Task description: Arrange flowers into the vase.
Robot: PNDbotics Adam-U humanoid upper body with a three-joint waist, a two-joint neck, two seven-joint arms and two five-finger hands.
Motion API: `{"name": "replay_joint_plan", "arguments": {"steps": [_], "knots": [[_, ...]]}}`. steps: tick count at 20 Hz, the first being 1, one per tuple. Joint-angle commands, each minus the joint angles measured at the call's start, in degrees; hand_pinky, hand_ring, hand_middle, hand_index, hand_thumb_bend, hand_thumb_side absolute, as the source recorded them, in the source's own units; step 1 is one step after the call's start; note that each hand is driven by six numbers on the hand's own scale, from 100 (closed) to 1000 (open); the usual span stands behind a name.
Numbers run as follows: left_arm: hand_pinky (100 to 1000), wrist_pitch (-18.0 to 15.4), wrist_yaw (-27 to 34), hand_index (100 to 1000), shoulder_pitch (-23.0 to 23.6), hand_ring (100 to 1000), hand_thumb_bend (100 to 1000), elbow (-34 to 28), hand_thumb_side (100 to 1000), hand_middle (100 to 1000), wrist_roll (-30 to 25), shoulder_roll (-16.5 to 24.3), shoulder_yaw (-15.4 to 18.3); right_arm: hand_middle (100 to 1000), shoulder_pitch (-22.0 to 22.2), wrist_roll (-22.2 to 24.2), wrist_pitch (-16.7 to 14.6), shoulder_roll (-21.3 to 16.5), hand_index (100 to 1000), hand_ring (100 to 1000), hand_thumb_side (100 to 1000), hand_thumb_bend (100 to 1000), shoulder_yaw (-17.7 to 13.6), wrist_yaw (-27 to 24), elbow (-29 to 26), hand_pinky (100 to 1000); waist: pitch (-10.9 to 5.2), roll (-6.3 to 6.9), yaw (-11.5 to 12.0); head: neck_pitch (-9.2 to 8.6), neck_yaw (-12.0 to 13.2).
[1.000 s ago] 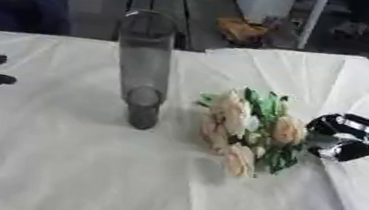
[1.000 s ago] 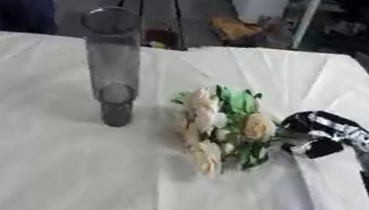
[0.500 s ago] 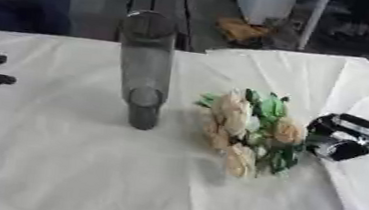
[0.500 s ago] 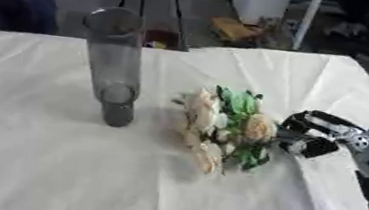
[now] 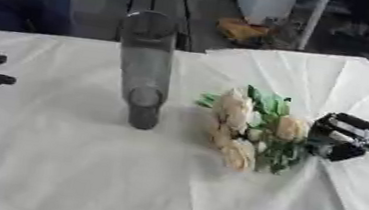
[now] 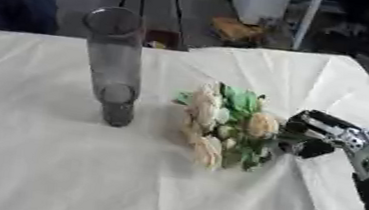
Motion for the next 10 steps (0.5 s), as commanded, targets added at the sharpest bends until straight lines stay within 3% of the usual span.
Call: {"name": "replay_joint_plan", "arguments": {"steps": [1,7,9,10], "knots": [[881,-0.12,0.16,876,-0.58,696,1000,-0.48,940,802,-0.05,1.56,0.55,413,-0.19,-0.52,-0.15,-1.02,603,492,283,332,0.19,1.67,0.5,712,-0.4,0.18,-0.09,0.5,-0.14],[881,-0.12,0.17,876,-0.59,695,1000,-0.47,941,802,-0.05,1.56,0.54,388,0.28,-0.99,-0.39,-0.72,583,467,283,332,0.29,2.79,0.9,687,-0.35,0.19,-0.09,0.58,-0.17],[881,-0.12,0.17,876,-0.58,695,1000,-0.46,941,802,-0.04,1.55,0.55,373,0.46,-1.2,-0.39,-0.62,569,449,282,332,0.27,2.93,0.98,644,-0.32,0.2,-0.09,0.61,-0.17],[881,-0.11,0.17,876,-0.57,695,1000,-0.45,941,802,-0.04,1.55,0.56,353,0.53,-1.32,-0.36,-0.57,551,421,280,335,0.25,2.97,1.01,578,-0.31,0.21,-0.09,0.62,-0.17]]}}
